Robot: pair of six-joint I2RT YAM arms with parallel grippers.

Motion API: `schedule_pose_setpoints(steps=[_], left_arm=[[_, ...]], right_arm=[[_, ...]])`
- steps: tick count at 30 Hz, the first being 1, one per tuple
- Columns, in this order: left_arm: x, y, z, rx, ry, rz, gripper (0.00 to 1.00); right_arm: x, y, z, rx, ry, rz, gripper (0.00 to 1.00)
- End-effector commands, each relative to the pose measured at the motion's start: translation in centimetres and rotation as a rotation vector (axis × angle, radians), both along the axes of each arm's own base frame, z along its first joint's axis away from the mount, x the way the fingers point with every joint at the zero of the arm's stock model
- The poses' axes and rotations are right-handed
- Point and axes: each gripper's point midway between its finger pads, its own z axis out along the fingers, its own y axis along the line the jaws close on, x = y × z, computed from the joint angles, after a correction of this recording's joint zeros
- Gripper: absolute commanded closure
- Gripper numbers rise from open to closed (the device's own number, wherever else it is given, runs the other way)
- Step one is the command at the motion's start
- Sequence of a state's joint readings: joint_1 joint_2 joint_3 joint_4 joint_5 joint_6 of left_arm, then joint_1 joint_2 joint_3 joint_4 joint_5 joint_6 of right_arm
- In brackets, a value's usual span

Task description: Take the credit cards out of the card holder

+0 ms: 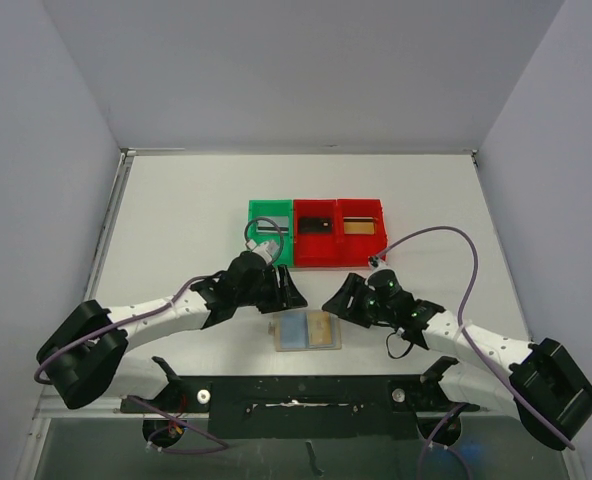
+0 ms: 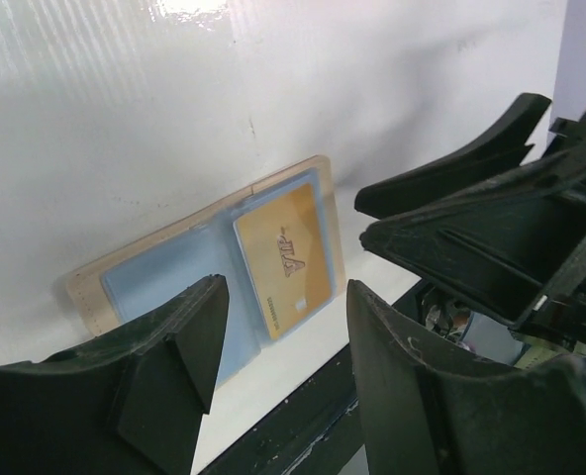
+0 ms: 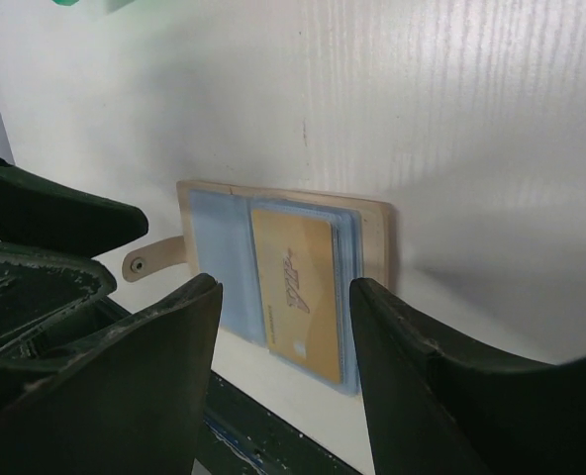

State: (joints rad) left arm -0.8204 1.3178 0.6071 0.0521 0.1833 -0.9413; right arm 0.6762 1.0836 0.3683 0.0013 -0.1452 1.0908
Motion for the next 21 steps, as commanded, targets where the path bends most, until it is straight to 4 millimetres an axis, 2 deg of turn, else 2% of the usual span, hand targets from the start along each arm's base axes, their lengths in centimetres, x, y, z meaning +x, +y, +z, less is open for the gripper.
schedule_pose_setpoints(steps=[1,7,21], left_arm=[[1.2,-1.6,1.6,-0.062,-0.035,0.013,0.51],[0.6,-1.1,0.5,-0.057,-0.008,0.029,0.51],[0.5,-0.8,0.8,-0.048,-0.012,0.034,0.52]], right_arm=[[0.2,-0.5,1.1,0.027,-0.029,-0.056,0.45],[0.1,-0.4,1.7,0.044,-0.035,-0.06,0.48],[0.3,0.3,1.8,0.072,-0.026,-0.054,0.53]])
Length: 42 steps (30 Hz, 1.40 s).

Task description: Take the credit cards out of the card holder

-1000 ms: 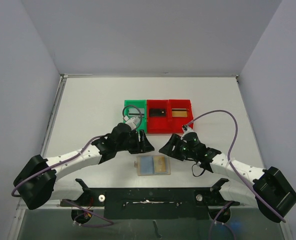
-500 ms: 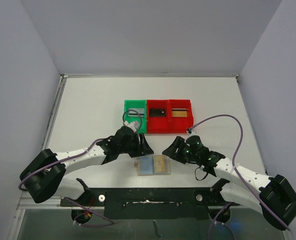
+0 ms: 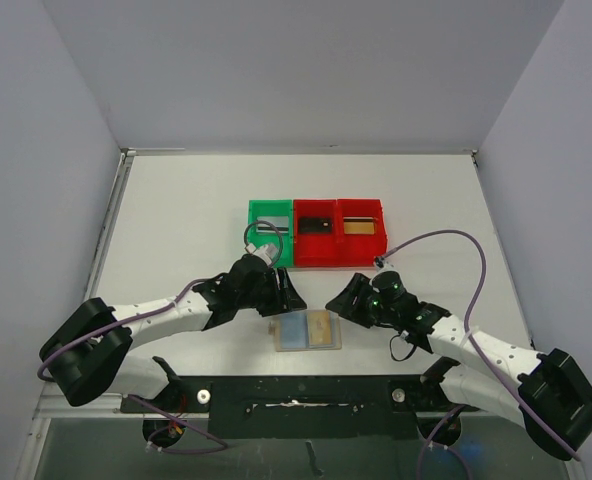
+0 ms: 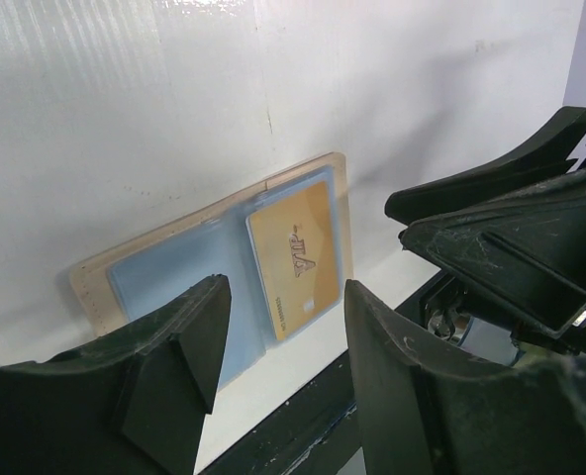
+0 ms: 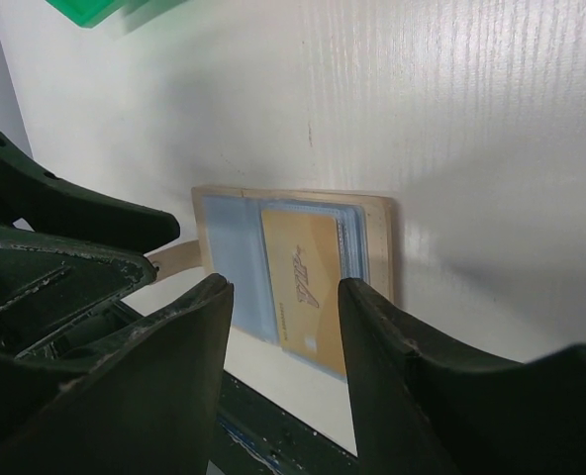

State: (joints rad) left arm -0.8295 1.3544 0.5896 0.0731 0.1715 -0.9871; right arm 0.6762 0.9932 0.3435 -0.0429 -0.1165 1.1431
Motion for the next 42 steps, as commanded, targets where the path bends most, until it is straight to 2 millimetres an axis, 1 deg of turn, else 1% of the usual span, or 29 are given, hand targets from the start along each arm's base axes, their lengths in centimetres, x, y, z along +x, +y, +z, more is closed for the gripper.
schedule_pose_setpoints(steps=[1,5,10,14,18,20,25,27,29,33,38,42], left_arm=[[0.7,-0.7,2.2,-0.057,-0.06,0.01,0.52],[0.6,-0.6,2.0,-0.061,-0.052,0.016,0.53],[0.6,-1.0,1.8,-0.065,-0.035,0.005,0.55],[0.3,-1.1,1.3,-0.074,-0.016,0.002,0.57],[-0.3,-1.5,0.3,-0.068,0.025,-0.03,0.59],[-0.5,-1.8,0.2,-0.074,0.034,-0.041,0.61],[-0.8,-2.1,-0.3,-0.072,0.052,-0.054,0.63],[-0.9,-2.2,-0.8,-0.067,0.066,-0.056,0.66],[-1.1,-2.1,-1.2,-0.062,0.079,-0.051,0.69],[-1.5,-2.3,-1.7,-0.066,0.095,-0.051,0.7],[-1.7,-2.2,-1.9,-0.06,0.1,-0.048,0.71],[-1.6,-2.1,-1.9,-0.057,0.096,-0.041,0.71]], right_arm=[[0.6,1.1,1.1,0.049,-0.025,0.004,0.54],[0.4,1.5,0.9,0.059,-0.012,0.024,0.56],[0.1,2.4,0.8,0.067,-0.011,0.066,0.58],[-0.3,2.3,-0.6,0.031,0.033,0.074,0.63],[-0.9,2.2,-1.9,0.007,0.077,0.077,0.65],[-1.2,2.0,-2.5,-0.006,0.093,0.075,0.65],[-1.6,1.6,-3.3,-0.021,0.11,0.063,0.68],[-1.7,1.4,-3.6,-0.025,0.116,0.059,0.7],[-1.7,1.4,-3.6,-0.024,0.117,0.06,0.72],[-1.7,1.3,-3.3,-0.033,0.112,0.064,0.73],[-1.1,1.3,-1.7,-0.05,0.07,0.073,0.72],[-0.8,1.9,-0.3,-0.025,0.034,0.099,0.72]])
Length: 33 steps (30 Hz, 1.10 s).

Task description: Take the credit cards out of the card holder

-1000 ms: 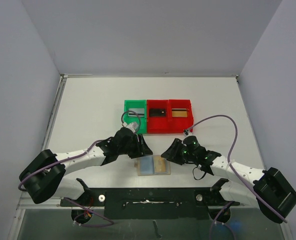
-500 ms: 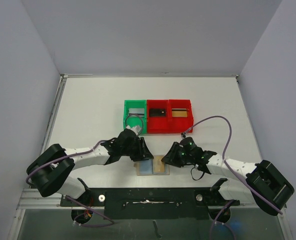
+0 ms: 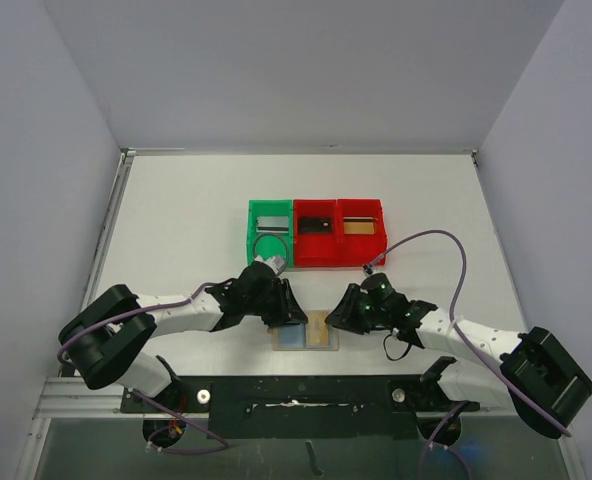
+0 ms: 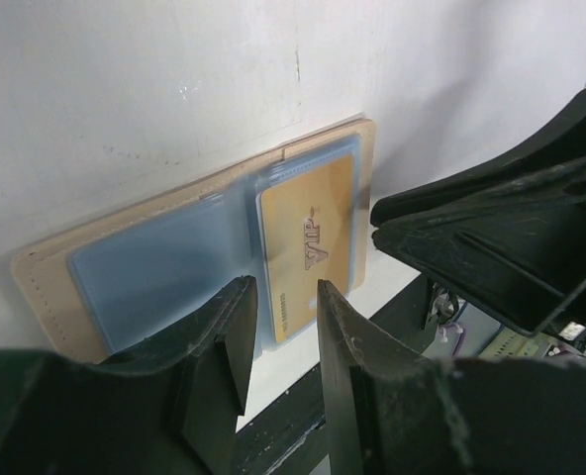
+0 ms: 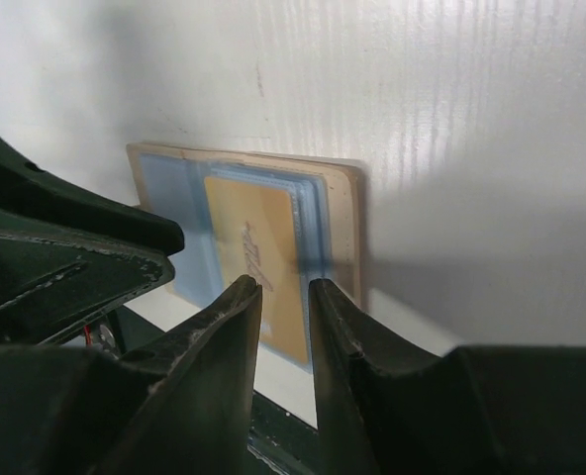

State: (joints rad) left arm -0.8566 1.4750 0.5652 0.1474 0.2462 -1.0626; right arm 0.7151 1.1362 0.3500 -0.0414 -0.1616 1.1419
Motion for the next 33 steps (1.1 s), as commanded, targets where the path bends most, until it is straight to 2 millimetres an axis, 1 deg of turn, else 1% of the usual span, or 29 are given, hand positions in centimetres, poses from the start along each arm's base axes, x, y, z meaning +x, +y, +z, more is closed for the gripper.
schedule_pose_setpoints(steps=[1,4,7,12,15,21,29,33], left_arm=[[0.5,-0.9,1.2,-0.052,-0.04,-0.002,0.71],[0.6,-0.9,1.2,-0.052,-0.041,0.002,0.71],[0.5,-0.9,1.1,-0.05,-0.037,0.0,0.71],[0.2,-0.9,0.8,-0.049,-0.023,-0.006,0.71],[-0.1,-0.8,0.4,-0.045,-0.014,-0.01,0.71],[-0.4,-0.8,-0.2,-0.042,0.005,-0.009,0.71],[-0.7,-0.4,-1.3,-0.032,0.027,0.014,0.73],[-0.8,-0.7,-1.6,-0.056,0.037,0.01,0.73]], right_arm=[[1.3,1.5,3.2,0.056,-0.093,0.034,0.72],[1.2,2.2,3.3,0.083,-0.097,0.055,0.72],[0.9,2.5,2.4,0.091,-0.073,0.064,0.72],[0.1,2.1,0.1,0.044,0.002,0.059,0.75],[-0.2,1.5,-0.7,0.015,0.028,0.039,0.77],[-0.1,1.0,-0.9,-0.005,0.028,0.018,0.77],[-0.3,1.2,-1.1,-0.002,0.037,0.025,0.78],[-0.2,1.3,-1.2,0.0,0.04,0.031,0.78]])
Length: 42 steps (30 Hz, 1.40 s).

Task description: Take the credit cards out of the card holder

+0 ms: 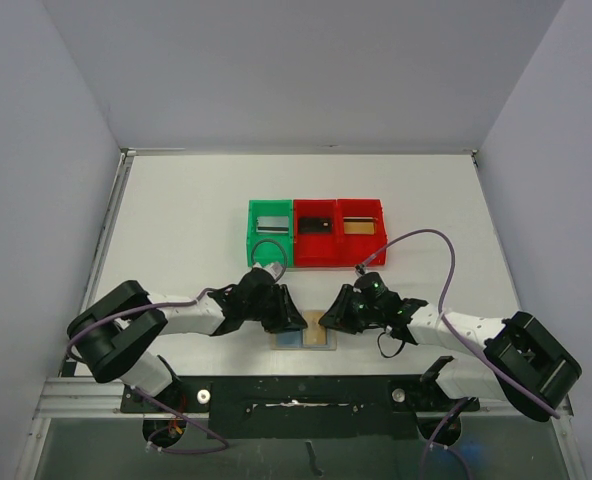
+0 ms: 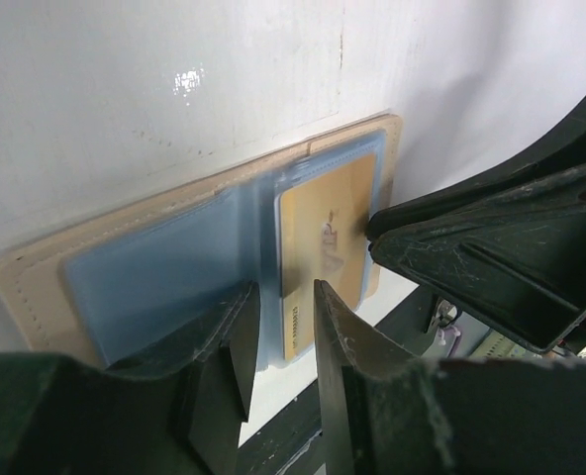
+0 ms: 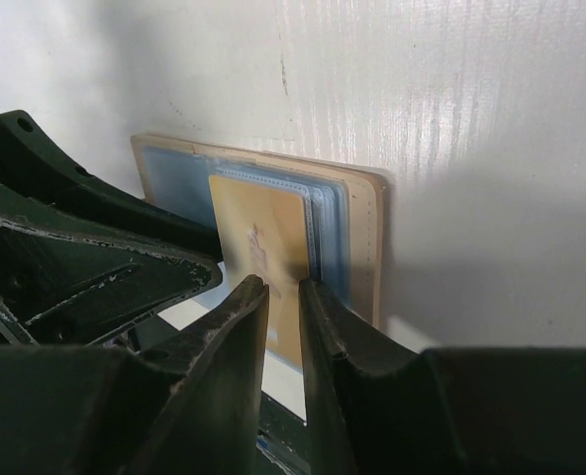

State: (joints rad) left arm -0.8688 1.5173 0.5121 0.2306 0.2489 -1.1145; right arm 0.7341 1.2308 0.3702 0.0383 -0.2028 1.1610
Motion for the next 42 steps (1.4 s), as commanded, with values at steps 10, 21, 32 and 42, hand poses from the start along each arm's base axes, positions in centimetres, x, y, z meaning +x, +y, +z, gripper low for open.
schedule_pose_setpoints(steps=[10,21,32,42], left_arm=[[0.1,-0.9,0.2,-0.076,-0.01,0.006,0.88],[0.2,-0.1,0.7,-0.049,-0.029,0.027,0.89],[0.2,-0.4,1.2,-0.063,-0.04,0.014,1.0],[0.2,1.3,0.9,-0.014,-0.05,0.054,1.0]], right_arm=[[-0.4,-0.4,-1.2,-0.044,0.025,0.003,0.78],[-0.4,-0.7,-1.5,-0.068,0.034,-0.001,0.78],[-0.3,-0.7,-1.6,-0.076,0.035,0.003,0.79],[-0.3,-0.9,-1.7,-0.085,0.036,-0.004,0.8]])
